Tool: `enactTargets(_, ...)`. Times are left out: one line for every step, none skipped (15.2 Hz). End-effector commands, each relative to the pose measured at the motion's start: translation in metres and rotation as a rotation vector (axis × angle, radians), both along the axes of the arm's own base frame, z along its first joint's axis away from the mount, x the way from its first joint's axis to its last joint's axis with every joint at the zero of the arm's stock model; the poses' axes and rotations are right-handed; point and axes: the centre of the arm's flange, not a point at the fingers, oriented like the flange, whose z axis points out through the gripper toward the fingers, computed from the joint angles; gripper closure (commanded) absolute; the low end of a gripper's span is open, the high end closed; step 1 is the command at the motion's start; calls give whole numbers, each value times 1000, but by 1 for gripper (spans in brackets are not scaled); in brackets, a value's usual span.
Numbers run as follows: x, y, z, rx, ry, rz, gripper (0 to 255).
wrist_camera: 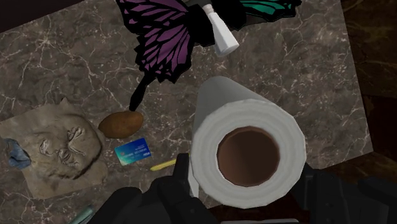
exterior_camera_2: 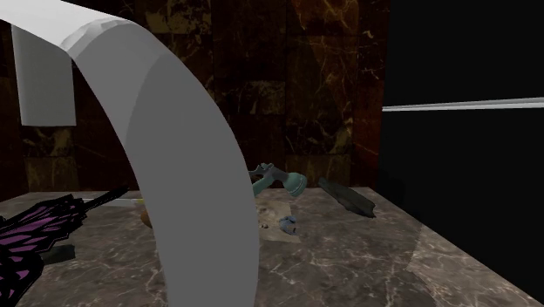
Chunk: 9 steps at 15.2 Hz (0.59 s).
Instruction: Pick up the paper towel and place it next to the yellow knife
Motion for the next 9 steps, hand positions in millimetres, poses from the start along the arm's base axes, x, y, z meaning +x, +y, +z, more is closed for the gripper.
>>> enactTargets(0,1,-10,0,0,0,255)
enactTargets(0,1,-16,0,0,0,255)
enactTargets(0,1,-21,0,0,0,255)
enactTargets(0,1,-26,0,0,0,255)
enactTargets(0,1,-32,0,0,0,255)
enactTargets(0,1,-37,0,0,0,255)
enactTargets(0,1,-42,0,0,0,255)
enactTargets(0,1,-47,0,0,0,255)
enactTargets(0,1,-53,0,0,0,255)
